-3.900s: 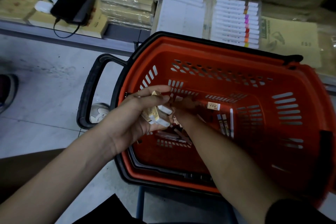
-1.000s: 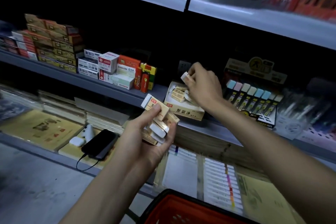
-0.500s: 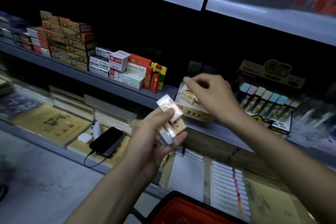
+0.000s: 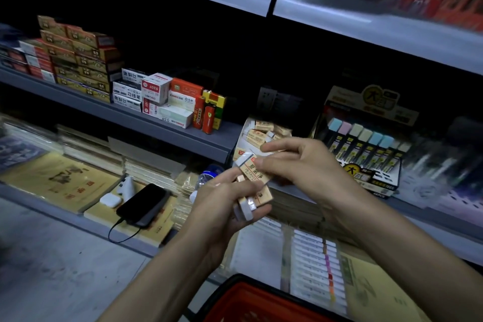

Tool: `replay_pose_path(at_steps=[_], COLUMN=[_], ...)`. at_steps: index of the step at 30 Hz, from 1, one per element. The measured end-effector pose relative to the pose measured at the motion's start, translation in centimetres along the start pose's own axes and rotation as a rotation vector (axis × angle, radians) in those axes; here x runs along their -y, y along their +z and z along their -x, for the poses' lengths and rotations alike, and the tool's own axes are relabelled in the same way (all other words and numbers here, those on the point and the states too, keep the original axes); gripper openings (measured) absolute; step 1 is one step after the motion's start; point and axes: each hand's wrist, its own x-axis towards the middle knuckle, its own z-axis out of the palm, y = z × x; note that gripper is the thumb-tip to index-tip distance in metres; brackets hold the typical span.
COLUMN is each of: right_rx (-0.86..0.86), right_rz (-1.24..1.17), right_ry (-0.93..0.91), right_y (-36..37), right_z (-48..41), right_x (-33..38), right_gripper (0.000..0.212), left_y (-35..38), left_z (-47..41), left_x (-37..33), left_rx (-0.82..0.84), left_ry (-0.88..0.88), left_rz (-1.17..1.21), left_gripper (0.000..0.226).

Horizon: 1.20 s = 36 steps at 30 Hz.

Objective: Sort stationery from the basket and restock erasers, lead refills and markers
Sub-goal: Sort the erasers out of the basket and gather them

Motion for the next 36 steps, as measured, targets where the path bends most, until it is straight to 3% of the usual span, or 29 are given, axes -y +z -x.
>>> replay_pose_path(at_steps=[6,8,11,14,16,20,23,26,29,32,36], right_rx=[-0.072,-0.186,-0.319,-0.207,-0.09,-0.089,-0.164,0.027,0.163,0.151,0.133], right_rz=[-0.037,0.085,0.459,0.806,0.842,0.785,0.567,0.343,0.222,-0.016,-0.063], right_ry=[-0.113,-0.213,-0.353,-0.358,-0.323,-0.316,-0.359,-0.23,-0.076,0.077,0.115], right_y=[-0.2,-0.1,0.9,1.8,2.0,1.5,1.2,1.3,1.2,1.0,0.6], right_z=[-1.9,-4.0,-7.6,-9.9,-10.5,-10.6,-7.9,-3.5,-0.8,-0.2,-0.7], right_x=[1.2,1.3,-0.1,-1.9,-2.2,-1.8,-0.7,0.2,0.0,-0.3,0.0], right_gripper=[0.016,0.015,0.01,0.013,0.01,0.005,0.009,0.018,0.012,0.017,0.018], left_y=[-0.7,-1.2,-1.5,-1.7,-1.9,-1.9,-1.7,-1.3,-1.2,-1.2,-1.1], left_z=[-0.5,-0.6,-0.7,-0.7,-0.7,-0.6,-0.5,-0.5,-0.4,-0.5,-0.5], left_x=[-0.5,-0.8,-1.3,-1.6,-1.6,-1.5,-1.4,-1.3,-1.2,-0.8,-0.6], left_rx=[-0.024,-0.048,-0.096,-0.119,-0.128,-0.147,-0.162,-0.171,-0.172,-0.178,-0.106], left_ry=[-0.017,-0.04,-0.054,-0.05,-0.044,-0.01,0.032,0.068,0.108,0.119,0.039], left_rz=[0.084,0.125,0.198,0.257,0.26,0.206,0.172,0.148,0.136,0.133,0.196], left_gripper=[0.039,0.045,0.047,0.045,0.044,0.043,0.039,0.037,0.036,0.036,0.035])
